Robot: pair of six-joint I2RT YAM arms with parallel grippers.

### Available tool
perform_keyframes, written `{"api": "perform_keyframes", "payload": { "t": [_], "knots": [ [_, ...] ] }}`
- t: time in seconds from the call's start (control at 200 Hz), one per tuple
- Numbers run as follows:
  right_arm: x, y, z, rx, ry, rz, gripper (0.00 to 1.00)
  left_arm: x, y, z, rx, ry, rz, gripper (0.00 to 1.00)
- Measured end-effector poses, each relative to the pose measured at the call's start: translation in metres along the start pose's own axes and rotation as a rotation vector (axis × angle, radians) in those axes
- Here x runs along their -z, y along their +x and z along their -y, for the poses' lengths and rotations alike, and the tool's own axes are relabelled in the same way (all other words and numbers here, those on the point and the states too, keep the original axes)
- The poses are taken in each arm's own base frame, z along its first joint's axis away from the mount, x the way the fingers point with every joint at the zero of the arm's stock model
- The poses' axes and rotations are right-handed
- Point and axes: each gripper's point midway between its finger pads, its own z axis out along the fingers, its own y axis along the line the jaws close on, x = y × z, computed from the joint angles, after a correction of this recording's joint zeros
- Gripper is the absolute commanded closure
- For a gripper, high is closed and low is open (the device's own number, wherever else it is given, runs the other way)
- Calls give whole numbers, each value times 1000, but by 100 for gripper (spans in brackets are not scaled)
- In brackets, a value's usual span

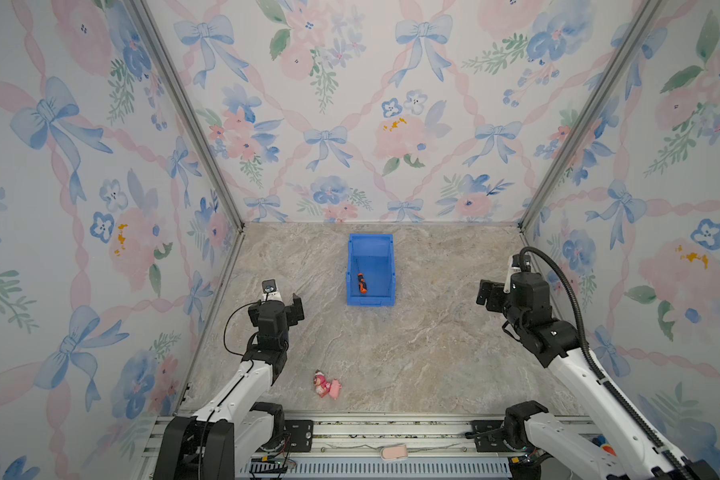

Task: Put the screwdriver in the bin

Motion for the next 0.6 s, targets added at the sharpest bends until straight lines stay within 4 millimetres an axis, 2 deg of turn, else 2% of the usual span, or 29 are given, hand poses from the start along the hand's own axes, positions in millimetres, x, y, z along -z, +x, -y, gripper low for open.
{"api": "perform_keyframes", "payload": {
  "t": [0.115,0.185,0.255,0.425,0.6],
  "knots": [
    [-18,49,21,43,19,-28,3,-5,11,-3,-1,-13,-36,2],
    [-29,76,25,69,21,-64,3,-7,11,-2,-7,-10,-35,2],
    [-39,94,25,81,16,-86,3,-7,9,-2,-15,3,-5,2],
    [-67,115,22,88,22,-108,3,-13,24,-9,-16,15,-5,2],
    [-94,107,21,81,55,-74,3,-24,20,-5,-1,35,28,2]
  ]
}}
